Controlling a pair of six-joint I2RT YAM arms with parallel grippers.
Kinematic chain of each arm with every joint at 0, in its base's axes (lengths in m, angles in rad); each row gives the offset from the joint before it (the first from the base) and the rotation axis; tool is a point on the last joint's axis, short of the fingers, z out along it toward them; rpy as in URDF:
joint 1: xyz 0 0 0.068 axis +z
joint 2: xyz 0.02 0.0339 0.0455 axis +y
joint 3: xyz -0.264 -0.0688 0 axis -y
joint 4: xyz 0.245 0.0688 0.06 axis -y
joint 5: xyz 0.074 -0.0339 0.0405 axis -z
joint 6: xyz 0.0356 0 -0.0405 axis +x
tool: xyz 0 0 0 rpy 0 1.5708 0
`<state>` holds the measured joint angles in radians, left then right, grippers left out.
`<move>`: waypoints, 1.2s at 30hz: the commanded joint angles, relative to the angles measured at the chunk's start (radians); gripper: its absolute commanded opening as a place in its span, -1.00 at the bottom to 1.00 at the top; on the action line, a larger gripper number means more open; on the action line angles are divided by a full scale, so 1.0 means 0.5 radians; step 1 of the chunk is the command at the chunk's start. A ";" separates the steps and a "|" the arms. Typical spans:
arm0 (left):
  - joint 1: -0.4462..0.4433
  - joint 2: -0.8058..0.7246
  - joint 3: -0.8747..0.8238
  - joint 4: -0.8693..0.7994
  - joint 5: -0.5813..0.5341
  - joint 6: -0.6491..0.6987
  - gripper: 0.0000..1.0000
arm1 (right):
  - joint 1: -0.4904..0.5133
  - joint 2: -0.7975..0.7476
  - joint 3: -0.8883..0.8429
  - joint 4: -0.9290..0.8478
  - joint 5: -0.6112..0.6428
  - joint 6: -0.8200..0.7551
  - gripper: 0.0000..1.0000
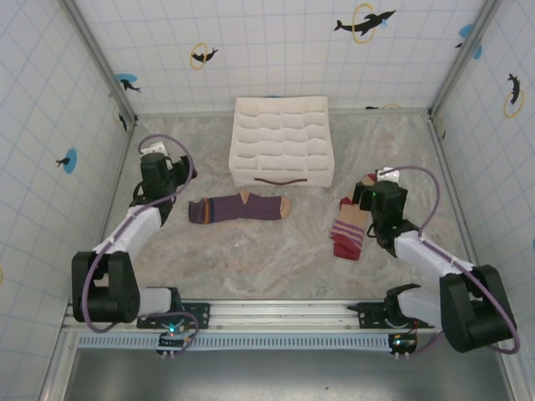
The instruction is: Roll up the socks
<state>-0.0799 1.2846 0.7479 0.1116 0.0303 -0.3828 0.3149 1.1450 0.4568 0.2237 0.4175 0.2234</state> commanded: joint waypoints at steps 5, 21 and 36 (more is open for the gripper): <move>-0.374 -0.260 -0.024 -0.655 0.476 -0.591 0.77 | 0.051 -0.080 0.260 -1.274 -0.208 0.648 0.99; -1.012 -0.442 -0.287 -0.438 0.420 -1.023 0.79 | 0.181 -0.226 -0.222 -1.059 -0.883 0.978 0.66; -1.113 -0.220 -0.290 -0.259 0.504 -1.064 0.76 | 0.599 0.026 -0.045 -0.747 -0.936 1.060 0.62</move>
<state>-0.6281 1.1519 0.6025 -0.0406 0.2550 -0.9165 0.5968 1.1473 0.4023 -0.1303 -0.0467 0.7353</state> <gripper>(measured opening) 0.884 0.811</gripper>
